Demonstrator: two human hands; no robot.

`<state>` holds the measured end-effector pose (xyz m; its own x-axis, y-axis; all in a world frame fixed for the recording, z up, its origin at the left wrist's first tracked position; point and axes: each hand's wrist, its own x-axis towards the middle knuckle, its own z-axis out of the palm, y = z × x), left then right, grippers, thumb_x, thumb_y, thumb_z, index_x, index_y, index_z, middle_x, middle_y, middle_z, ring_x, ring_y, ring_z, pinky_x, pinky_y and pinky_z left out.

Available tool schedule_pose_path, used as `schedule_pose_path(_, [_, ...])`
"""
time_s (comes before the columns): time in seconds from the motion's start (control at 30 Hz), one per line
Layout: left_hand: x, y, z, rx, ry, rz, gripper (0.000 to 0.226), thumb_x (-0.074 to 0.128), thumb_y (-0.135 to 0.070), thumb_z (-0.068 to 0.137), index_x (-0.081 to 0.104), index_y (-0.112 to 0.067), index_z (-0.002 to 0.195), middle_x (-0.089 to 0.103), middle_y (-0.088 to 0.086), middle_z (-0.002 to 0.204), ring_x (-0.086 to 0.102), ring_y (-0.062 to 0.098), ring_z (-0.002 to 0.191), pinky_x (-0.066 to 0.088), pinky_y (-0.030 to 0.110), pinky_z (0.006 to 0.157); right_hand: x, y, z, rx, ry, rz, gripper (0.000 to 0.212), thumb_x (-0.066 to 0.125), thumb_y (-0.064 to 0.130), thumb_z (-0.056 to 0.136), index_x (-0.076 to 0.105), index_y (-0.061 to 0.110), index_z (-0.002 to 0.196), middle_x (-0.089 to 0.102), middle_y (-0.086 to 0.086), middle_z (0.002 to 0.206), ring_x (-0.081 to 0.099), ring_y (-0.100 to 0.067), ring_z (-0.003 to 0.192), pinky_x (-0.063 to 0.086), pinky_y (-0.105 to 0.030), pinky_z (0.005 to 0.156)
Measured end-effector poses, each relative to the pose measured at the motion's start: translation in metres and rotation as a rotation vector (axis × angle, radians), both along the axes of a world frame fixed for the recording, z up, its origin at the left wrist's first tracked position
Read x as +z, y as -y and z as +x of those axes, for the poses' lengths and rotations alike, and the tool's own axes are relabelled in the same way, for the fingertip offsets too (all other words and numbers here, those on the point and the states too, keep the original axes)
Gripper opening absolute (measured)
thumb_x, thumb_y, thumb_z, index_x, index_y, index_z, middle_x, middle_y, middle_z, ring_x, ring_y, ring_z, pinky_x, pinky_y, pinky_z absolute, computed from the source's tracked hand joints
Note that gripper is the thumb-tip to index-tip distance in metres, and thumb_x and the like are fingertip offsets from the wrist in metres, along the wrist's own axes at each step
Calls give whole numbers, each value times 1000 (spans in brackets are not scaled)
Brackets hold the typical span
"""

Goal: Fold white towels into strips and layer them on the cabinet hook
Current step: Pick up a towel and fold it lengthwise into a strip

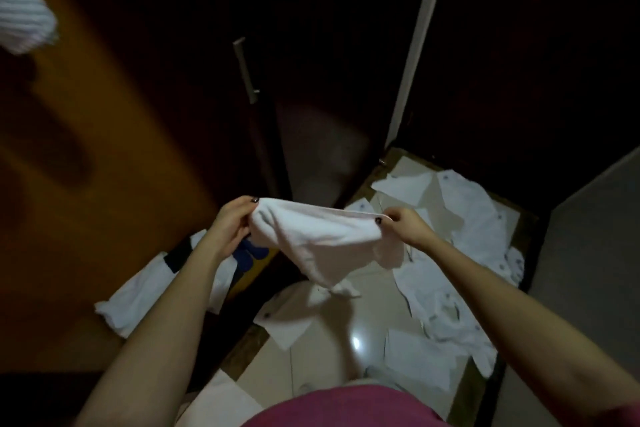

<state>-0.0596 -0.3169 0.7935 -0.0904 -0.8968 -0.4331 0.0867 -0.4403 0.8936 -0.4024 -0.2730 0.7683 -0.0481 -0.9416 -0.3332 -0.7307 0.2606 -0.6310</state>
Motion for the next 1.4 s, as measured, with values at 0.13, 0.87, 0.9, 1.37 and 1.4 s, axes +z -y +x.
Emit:
schedule_pose_path(0.13, [-12, -11, 6, 259, 125, 60, 13, 51, -10, 99, 64, -11, 96, 62, 13, 101, 54, 25, 97, 43, 32, 78, 12, 30, 7, 38, -35, -27, 21, 49, 14, 99, 64, 4, 88, 61, -7, 84, 55, -20, 79, 36, -28, 61])
schedule_pose_path(0.87, [-13, -94, -86, 278, 207, -115, 9, 62, -13, 94, 59, -8, 87, 58, 2, 81, 57, 5, 76, 43, 23, 73, 53, 72, 156, 359, 604, 286, 17, 47, 5, 100, 63, -3, 99, 63, -13, 80, 60, -21, 71, 50, -26, 61])
schedule_pose_path(0.9, [-11, -94, -85, 315, 192, -124, 11, 59, -11, 96, 56, -8, 86, 57, 6, 82, 57, 8, 78, 44, 25, 74, 53, 71, 156, 357, 616, 288, 18, 47, 5, 100, 63, -3, 102, 64, -15, 83, 61, -23, 74, 51, -29, 64])
schedule_pose_path(1.37, [36, -35, -81, 793, -227, -167, 12, 60, -1, 93, 55, -12, 96, 53, 14, 110, 62, 26, 100, 59, 28, 71, 38, 66, 102, 334, 620, 145, 30, 58, 4, 94, 60, 14, 123, 63, -10, 123, 62, -18, 110, 53, -31, 92])
schedule_pose_path(1.4, [39, -33, -84, 789, -257, -169, 18, 59, 0, 93, 56, -15, 102, 51, 17, 118, 61, 29, 105, 59, 28, 70, 38, 62, 101, 396, 683, 130, 29, 62, 8, 93, 61, 19, 120, 64, -7, 120, 63, -15, 108, 55, -29, 88])
